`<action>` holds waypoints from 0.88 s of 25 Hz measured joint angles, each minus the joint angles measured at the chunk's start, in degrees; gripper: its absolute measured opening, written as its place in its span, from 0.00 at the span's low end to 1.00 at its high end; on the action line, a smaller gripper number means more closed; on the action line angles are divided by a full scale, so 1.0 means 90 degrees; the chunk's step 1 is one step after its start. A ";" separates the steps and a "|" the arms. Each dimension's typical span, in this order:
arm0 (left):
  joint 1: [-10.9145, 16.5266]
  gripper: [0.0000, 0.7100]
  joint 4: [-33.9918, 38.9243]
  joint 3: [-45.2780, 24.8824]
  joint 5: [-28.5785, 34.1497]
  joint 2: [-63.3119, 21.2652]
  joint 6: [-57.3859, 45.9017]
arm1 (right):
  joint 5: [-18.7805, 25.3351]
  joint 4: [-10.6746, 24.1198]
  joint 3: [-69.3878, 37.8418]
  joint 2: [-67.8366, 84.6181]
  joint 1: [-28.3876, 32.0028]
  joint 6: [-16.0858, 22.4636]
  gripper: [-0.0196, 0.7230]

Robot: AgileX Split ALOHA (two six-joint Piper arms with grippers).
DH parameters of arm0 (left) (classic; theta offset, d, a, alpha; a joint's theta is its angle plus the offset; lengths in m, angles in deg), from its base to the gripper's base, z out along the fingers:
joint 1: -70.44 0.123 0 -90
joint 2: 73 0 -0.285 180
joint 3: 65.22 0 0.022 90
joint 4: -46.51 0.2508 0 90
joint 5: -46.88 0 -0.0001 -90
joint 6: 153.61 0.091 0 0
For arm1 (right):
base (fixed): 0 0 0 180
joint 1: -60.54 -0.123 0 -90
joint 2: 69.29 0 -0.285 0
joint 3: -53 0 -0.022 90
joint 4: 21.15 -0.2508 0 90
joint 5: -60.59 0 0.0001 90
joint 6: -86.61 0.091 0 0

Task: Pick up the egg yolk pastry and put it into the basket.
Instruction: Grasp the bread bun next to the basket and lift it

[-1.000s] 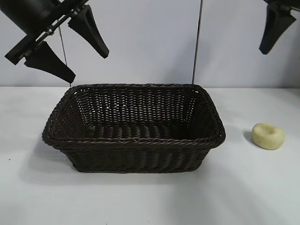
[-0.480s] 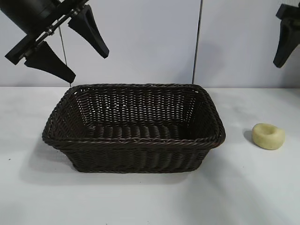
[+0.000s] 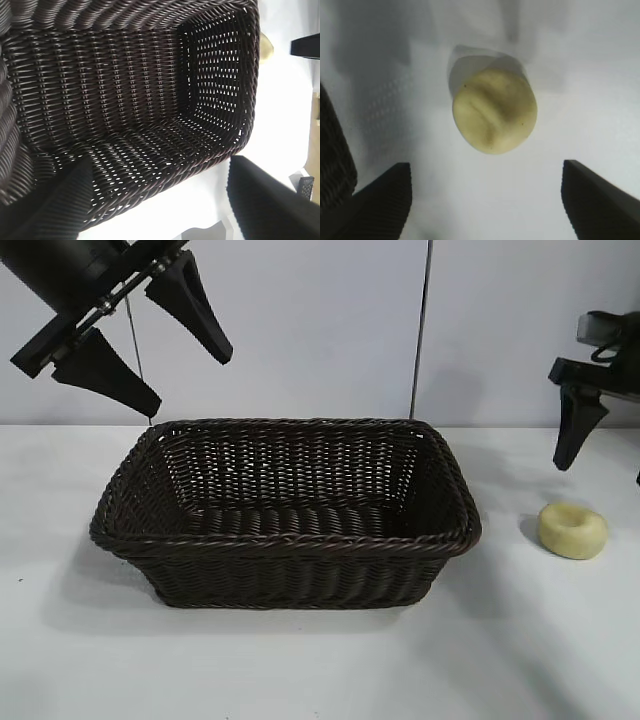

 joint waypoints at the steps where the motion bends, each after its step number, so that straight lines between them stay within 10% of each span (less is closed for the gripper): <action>1: 0.0000 0.76 0.0000 0.0000 0.0000 0.0000 0.0000 | -0.0055 0.0000 0.0000 -0.0041 0.0000 0.0004 0.79; 22: 0.0000 0.76 0.0000 0.0000 0.0000 0.0000 0.0005 | -0.0187 -0.0063 0.0125 -0.0250 0.0000 0.0061 0.10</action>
